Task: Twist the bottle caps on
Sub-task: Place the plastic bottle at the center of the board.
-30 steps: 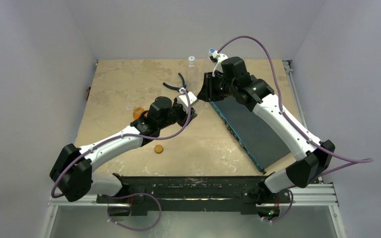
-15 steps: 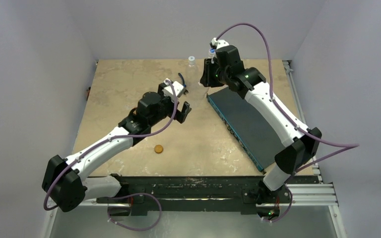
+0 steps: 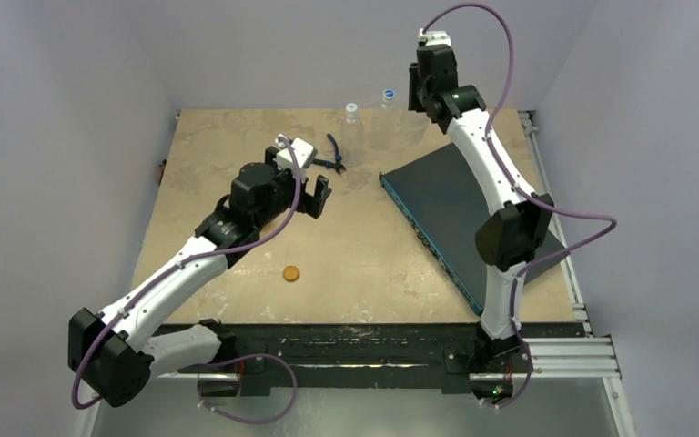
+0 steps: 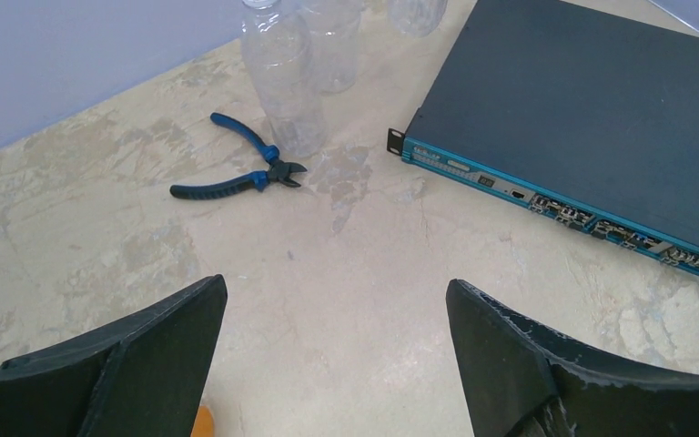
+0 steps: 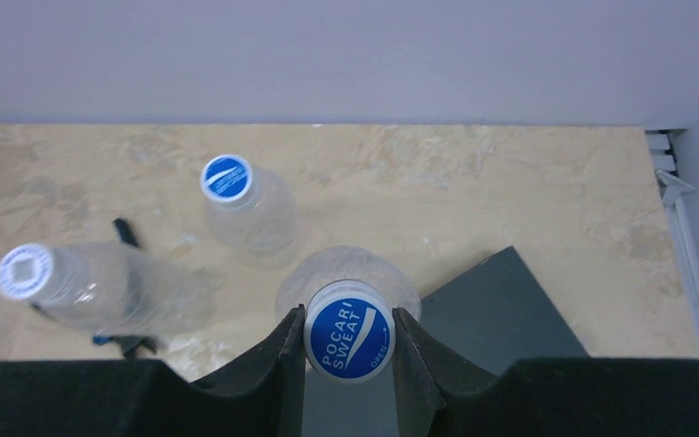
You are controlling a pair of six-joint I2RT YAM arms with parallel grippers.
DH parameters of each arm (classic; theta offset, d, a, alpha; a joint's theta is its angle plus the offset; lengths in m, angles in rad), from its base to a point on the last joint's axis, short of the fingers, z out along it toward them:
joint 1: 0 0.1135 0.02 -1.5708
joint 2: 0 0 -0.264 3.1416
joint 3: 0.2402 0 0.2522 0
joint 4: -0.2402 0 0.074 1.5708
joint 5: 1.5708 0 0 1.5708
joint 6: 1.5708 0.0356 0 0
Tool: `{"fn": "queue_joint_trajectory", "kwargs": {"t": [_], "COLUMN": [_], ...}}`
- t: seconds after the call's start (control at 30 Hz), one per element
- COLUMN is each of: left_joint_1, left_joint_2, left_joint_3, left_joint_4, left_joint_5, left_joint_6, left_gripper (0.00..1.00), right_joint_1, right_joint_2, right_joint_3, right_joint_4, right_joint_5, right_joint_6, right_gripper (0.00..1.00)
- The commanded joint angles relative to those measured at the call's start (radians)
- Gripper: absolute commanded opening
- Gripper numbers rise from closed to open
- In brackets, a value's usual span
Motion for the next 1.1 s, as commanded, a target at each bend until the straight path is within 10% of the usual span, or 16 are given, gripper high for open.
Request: {"fn": "queue_joint_trajectory", "kwargs": {"t": [0.0, 1.07], "left_joint_1": [0.006, 0.009], "left_joint_2": [-0.03, 0.028], "left_joint_3": [0.054, 0.101], "left_joint_4": [-0.012, -0.062], "left_joint_5": [-0.013, 0.006], "left_joint_6": [-0.006, -0.014], "left_gripper": [0.91, 0.91], "right_joint_1": [-0.048, -0.126], "right_joint_2": [0.069, 0.302], "right_joint_3": [0.127, 0.175], "right_joint_4": [0.074, 0.103], "right_joint_5": [0.05, -0.104], "right_joint_6": [-0.093, -0.096], "right_gripper": [0.03, 0.13]}}
